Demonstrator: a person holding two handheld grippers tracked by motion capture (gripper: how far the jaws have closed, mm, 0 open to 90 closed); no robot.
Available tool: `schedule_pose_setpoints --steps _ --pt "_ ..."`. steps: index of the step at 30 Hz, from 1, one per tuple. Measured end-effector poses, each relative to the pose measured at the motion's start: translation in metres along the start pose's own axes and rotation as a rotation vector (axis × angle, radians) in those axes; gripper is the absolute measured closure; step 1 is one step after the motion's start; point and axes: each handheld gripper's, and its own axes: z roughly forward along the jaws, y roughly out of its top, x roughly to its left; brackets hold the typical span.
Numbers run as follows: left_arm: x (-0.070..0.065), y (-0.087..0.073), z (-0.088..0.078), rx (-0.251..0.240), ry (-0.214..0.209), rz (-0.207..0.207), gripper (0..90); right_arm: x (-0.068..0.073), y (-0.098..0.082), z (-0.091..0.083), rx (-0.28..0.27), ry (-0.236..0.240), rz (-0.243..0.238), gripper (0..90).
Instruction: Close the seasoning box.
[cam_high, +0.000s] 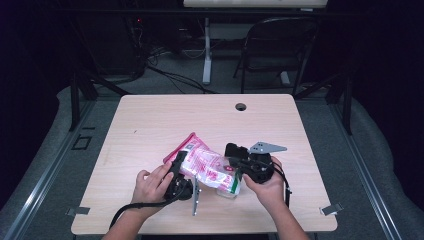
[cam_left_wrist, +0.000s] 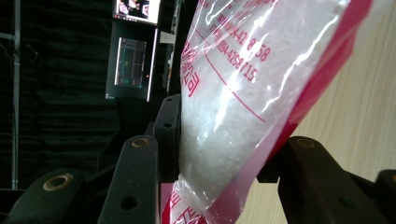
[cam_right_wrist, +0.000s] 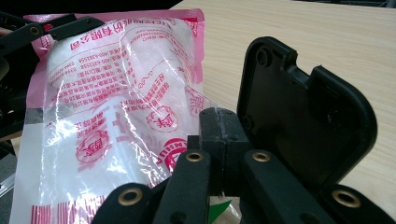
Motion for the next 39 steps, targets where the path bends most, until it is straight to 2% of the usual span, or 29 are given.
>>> schedule_pose_setpoints --steps 4,15,22,23,24,26,36,38,39 --pt "0.001 0.0003 -0.0003 -0.006 0.009 0.011 61.5 0.0003 -0.0002 -0.0002 0.0 -0.001 0.001 90.0" --pt "0.0041 0.0012 -0.002 -0.005 -0.015 0.043 61.7 0.0 -0.0011 -0.0003 0.003 -0.006 -0.001 90.0" --pt "0.0054 0.0018 -0.0029 -0.017 0.01 0.061 61.9 0.0001 -0.0013 -0.0006 0.002 -0.004 0.0 90.0" --pt "0.0051 0.0013 -0.002 -0.032 0.019 0.06 62.0 0.0002 -0.0013 -0.0006 0.002 -0.004 -0.001 90.0" --pt "0.0061 0.002 -0.0036 -0.014 0.009 0.065 62.0 0.0004 -0.0013 -0.0006 0.002 -0.004 -0.001 90.0" --pt "0.0063 0.002 -0.0042 -0.009 0.007 0.067 62.1 0.0006 -0.0013 -0.0005 0.001 -0.004 -0.001 90.0" --pt "0.0079 0.003 -0.0059 -0.025 0.05 0.089 62.2 0.0016 -0.0009 -0.0013 -0.01 -0.001 -0.003 90.0" --pt "0.0091 0.0043 -0.0077 -0.007 0.042 0.095 62.2 0.0018 -0.0008 -0.0014 -0.01 0.0 -0.003 90.0" --pt "0.0087 0.0039 -0.0069 -0.022 0.052 0.098 62.2 0.0018 -0.0008 -0.0013 -0.009 -0.001 -0.003 90.0"
